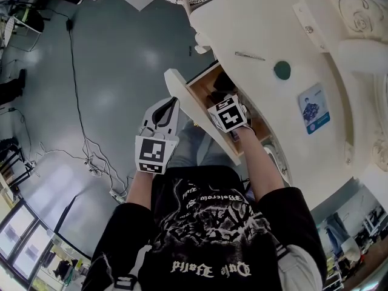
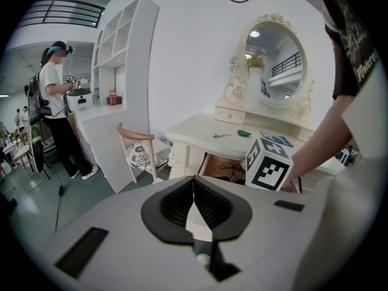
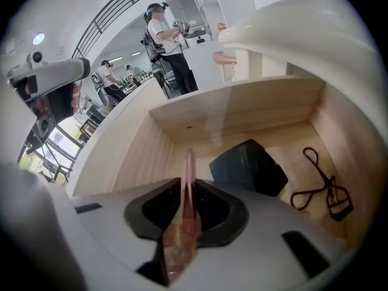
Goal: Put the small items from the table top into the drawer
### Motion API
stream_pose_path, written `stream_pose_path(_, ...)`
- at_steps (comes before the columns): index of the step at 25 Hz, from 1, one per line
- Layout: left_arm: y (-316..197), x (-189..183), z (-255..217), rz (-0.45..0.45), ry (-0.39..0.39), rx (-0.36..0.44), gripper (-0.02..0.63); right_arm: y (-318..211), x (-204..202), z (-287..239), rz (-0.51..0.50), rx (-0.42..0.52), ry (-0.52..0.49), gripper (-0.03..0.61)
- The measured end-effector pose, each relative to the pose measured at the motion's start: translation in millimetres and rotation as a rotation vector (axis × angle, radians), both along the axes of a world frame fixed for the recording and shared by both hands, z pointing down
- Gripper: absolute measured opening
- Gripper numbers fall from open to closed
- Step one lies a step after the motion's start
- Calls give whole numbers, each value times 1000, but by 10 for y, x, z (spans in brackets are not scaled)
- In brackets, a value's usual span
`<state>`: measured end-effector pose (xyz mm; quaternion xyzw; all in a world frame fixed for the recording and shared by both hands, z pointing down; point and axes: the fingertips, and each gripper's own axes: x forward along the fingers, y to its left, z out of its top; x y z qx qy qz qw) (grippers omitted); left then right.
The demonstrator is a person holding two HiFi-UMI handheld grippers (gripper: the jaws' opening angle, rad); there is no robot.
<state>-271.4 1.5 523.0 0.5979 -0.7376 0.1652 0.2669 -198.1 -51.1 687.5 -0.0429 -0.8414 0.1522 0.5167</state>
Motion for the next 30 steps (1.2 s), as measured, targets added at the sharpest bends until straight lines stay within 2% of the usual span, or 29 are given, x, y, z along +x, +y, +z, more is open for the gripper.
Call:
stream_pose_path(5, -10, 18, -8, 0, -1, 5, 15, -38, 21, -64, 7, -12, -5, 83)
stream_pose_path(10, -40, 38, -37, 1, -2, 18, 15, -77, 30, -249, 50, -8, -54, 82)
stream_pose_path(30, -275, 314, -321, 76, -28, 94, 15, -360, 317, -1164, 180, 116, -249, 81)
